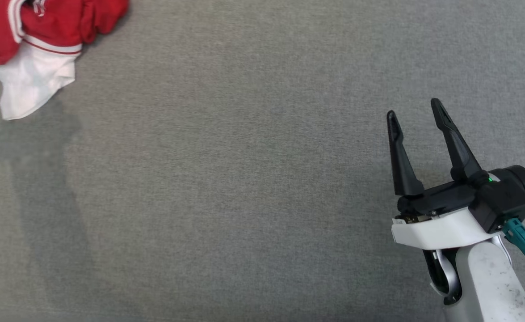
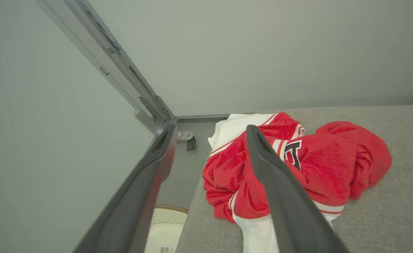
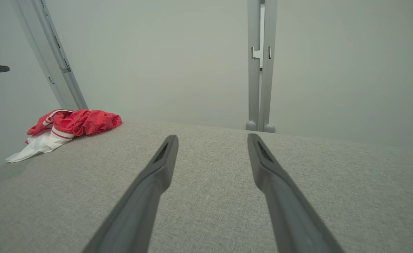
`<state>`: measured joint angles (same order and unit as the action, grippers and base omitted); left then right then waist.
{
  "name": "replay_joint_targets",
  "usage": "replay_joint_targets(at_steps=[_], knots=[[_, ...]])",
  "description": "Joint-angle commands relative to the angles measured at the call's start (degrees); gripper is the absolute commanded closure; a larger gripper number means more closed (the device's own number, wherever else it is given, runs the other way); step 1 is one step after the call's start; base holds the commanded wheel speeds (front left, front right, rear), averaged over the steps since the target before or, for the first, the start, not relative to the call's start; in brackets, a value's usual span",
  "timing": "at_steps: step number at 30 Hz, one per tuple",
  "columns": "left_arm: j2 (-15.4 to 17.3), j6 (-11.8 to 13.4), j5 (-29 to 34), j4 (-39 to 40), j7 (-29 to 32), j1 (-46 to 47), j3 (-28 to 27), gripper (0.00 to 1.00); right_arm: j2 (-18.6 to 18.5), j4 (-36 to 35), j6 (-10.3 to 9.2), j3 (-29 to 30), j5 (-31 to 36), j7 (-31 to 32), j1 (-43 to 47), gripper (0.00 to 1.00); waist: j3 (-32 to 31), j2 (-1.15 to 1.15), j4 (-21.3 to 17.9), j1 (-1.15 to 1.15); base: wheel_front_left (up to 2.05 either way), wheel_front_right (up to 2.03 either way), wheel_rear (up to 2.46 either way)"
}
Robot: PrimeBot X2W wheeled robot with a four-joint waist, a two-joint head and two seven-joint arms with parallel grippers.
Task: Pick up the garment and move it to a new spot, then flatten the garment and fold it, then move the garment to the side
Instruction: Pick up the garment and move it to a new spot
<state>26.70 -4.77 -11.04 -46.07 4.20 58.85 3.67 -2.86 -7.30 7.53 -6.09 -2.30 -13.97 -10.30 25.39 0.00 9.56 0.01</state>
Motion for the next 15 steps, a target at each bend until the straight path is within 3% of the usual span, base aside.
replay_joint_targets(at_steps=[1, 6, 15], knots=[[0.4, 0.0, -0.6, -1.4, -0.1, 1.2, -0.1, 0.00, -0.1, -0.7, -0.09, 0.2, 0.4, -0.4, -0.8, 0.00, 8.9, 0.00, -8.5, -0.01, 0.00, 0.00, 0.00], [1.1, 0.4, -0.9, -5.9, -0.4, 2.5, -0.1, 0.00, 0.0, -2.0, -0.09, -0.1, 0.6, -0.7, -0.9, 0.00, 10.6, 0.00, -9.0, -0.01, 0.00, 0.00, 0.00], [1.9, 3.8, -1.5, -11.7, -1.5, 4.1, -1.0, 0.00, 0.0, -2.8, -0.09, -0.2, 0.8, -0.9, -0.9, 0.00, 11.0, 0.00, -9.5, -0.01, 0.00, 0.00, 0.00]])
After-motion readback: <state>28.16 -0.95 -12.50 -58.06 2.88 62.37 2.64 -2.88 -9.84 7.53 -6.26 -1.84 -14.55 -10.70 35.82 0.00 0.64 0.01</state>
